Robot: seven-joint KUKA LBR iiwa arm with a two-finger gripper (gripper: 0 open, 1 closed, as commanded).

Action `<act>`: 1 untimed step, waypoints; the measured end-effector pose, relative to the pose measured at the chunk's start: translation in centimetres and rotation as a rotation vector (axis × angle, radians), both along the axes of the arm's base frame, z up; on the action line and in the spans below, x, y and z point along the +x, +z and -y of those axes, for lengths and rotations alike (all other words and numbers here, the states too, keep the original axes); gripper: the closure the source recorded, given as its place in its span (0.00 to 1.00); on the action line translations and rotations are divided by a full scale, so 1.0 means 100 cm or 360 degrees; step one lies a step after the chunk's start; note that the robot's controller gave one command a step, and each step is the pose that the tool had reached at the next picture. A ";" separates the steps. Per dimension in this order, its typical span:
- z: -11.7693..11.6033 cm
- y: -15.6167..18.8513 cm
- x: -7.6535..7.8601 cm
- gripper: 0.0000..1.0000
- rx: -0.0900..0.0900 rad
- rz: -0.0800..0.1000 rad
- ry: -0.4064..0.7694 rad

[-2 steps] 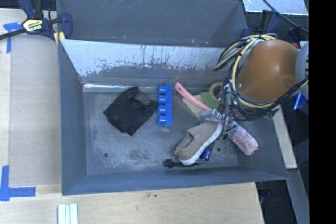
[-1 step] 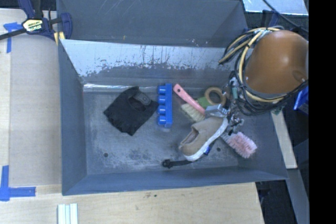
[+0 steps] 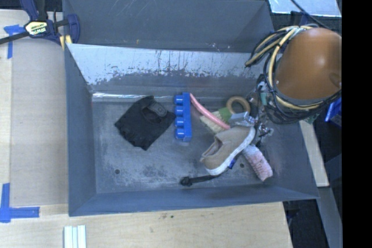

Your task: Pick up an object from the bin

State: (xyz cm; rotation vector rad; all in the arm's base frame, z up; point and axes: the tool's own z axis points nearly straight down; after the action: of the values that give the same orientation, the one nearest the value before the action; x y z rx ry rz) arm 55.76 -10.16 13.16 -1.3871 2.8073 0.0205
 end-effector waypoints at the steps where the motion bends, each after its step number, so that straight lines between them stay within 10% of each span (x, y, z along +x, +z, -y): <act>1: 0.000 0.009 0.000 1.00 0.0000 0.0005 -0.0004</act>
Offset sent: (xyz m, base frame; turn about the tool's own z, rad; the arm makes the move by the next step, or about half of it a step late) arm 0.0002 0.0001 0.0211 0.0013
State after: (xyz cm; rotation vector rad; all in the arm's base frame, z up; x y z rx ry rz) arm 55.80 -10.17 14.06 -1.3825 2.8065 0.0188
